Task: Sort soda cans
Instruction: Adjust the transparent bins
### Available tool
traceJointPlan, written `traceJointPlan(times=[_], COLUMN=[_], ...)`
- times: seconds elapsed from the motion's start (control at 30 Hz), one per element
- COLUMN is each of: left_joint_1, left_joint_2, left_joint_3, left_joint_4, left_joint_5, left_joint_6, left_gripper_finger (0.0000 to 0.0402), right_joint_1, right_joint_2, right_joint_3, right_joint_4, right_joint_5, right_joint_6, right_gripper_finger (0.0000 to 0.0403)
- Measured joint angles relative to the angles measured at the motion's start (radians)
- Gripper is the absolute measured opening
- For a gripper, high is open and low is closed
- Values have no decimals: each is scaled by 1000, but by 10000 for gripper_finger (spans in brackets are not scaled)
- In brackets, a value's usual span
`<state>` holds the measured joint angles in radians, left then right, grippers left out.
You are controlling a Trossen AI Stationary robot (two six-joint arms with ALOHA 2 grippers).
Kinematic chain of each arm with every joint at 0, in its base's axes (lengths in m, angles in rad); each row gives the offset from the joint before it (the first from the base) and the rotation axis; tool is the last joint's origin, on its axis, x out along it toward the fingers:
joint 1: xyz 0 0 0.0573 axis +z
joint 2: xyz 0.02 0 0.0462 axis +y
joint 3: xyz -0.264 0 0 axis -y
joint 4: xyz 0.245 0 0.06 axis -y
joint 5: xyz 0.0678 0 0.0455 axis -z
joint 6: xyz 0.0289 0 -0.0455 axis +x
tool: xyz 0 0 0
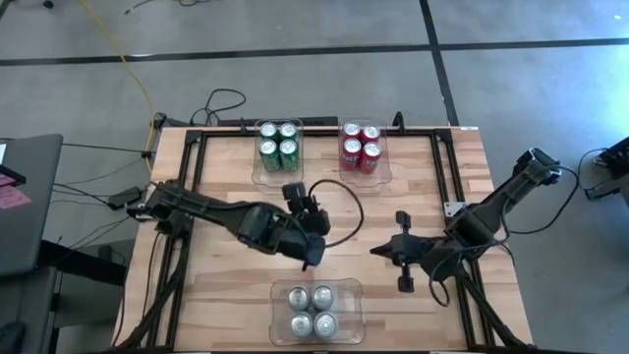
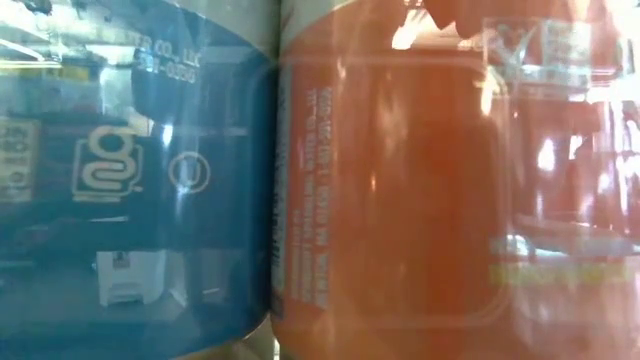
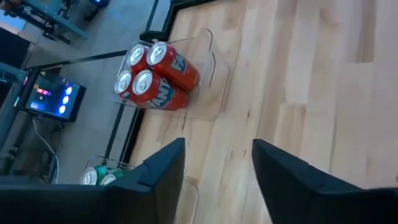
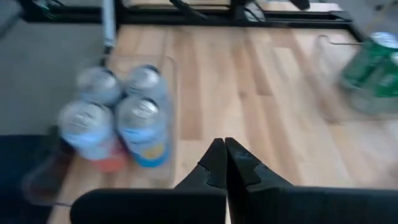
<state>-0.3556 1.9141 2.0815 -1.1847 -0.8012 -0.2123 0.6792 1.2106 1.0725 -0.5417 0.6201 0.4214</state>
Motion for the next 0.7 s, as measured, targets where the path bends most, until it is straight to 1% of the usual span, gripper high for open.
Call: traceJointPlan(times=[0.1, 0.23, 0.3, 0.4, 0.47, 0.6, 0.7], left_joint_1=[19, 49, 83, 143, 181, 248, 292], left_joint_2=[0, -6, -17, -54, -72, -80, -82], left_joint_3=[0, 0, -1, 0, 1, 0, -3], left_joint_4=[44, 96, 138, 185, 202, 157, 124], left_joint_5=[13, 21, 72, 200, 260, 290, 317], left_joint_6=[46, 126, 161, 208, 235, 253, 235], left_gripper_finger=[154, 122, 106, 79, 58, 12, 4], right_joint_1=[-12, -55, -88, -155, -200, -289, -364], right_joint_2=[0, -22, -44, -82, -103, -122, -117], right_joint_3=[-9, -41, -61, -86, -90, -91, -91], right_joint_4=[-55, -97, -100, -112, -118, -158, -226], right_joint_5=[63, 80, 80, 80, 80, 59, 56], right_joint_6=[11, 24, 24, 24, 24, 19, 24], right_gripper_finger=[9, 9, 9, 9, 9, 9, 9])
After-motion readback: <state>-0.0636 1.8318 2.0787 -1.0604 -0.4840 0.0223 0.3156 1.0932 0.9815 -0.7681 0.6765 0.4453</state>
